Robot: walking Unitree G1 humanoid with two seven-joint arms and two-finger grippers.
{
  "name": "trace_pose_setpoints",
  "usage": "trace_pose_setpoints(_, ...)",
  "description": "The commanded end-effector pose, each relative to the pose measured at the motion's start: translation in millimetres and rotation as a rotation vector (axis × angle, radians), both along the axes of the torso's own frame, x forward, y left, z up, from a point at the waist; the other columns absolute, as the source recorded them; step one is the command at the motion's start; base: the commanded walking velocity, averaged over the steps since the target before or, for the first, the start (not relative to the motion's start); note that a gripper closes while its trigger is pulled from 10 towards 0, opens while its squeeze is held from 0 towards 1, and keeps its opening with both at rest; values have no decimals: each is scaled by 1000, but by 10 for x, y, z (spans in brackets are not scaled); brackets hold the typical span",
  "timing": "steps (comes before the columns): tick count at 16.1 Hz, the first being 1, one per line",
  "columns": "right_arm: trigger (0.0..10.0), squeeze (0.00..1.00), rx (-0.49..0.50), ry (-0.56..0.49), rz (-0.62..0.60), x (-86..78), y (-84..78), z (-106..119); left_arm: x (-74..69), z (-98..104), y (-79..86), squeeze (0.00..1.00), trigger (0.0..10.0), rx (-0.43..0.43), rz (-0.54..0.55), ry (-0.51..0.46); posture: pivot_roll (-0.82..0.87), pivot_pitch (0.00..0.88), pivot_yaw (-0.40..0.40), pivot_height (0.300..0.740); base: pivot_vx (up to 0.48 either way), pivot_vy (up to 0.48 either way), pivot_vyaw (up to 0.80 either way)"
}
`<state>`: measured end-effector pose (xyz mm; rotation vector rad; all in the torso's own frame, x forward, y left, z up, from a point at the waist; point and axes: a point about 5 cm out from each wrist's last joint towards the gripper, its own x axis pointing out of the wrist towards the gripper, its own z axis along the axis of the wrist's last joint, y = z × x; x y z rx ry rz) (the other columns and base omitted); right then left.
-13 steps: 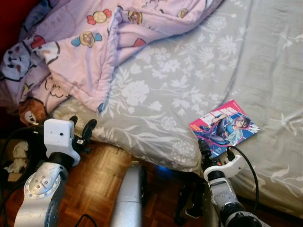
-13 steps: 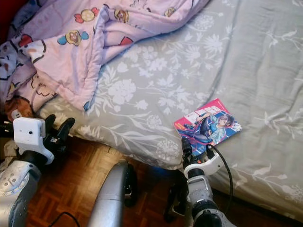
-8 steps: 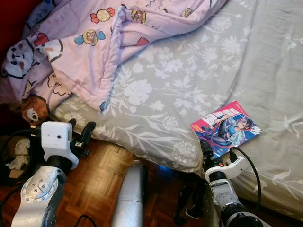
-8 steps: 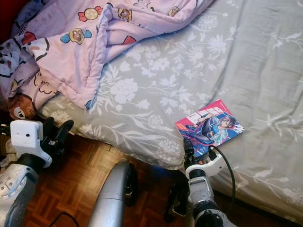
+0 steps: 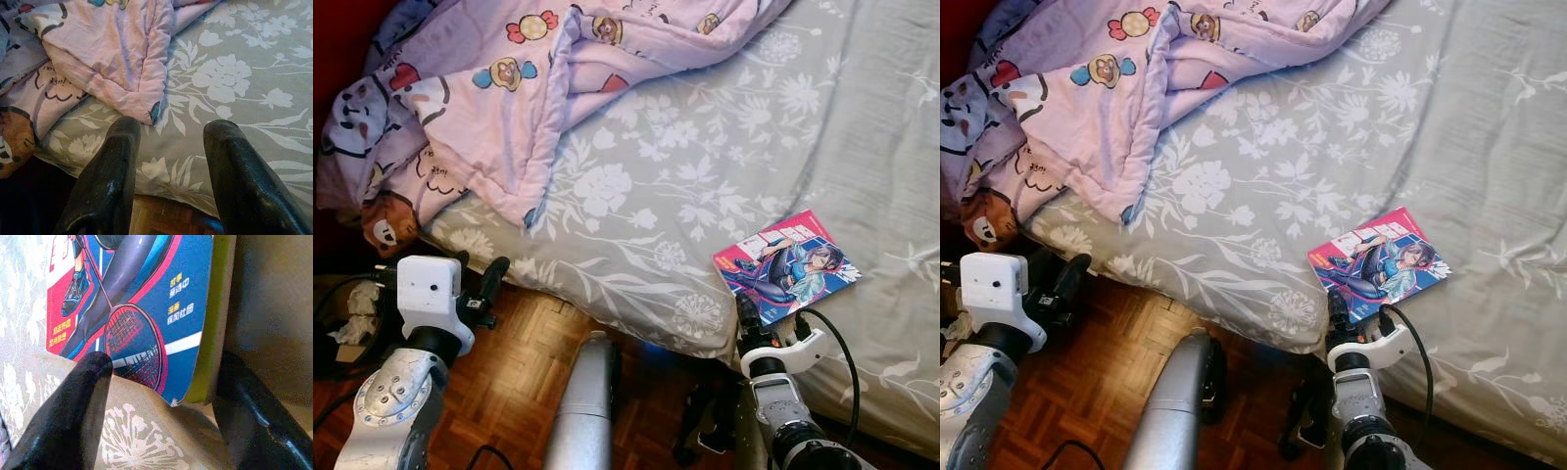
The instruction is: Clean up the room
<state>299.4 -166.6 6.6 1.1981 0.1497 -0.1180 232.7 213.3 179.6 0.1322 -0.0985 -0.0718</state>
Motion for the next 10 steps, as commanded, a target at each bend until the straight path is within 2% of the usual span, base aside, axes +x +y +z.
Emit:
trace_pose_setpoints(1,0,0,27,-7,54,-23,128,-28,-68,-46,84,0,10000,10,41,32,487,654,165,645,0,0,0)
trace_pose_setpoints(10,0,0,30,-12,51,-29,114,-30,-85,-62,103,0,10000,9,58,38,487,652,160,645,0,0,0)
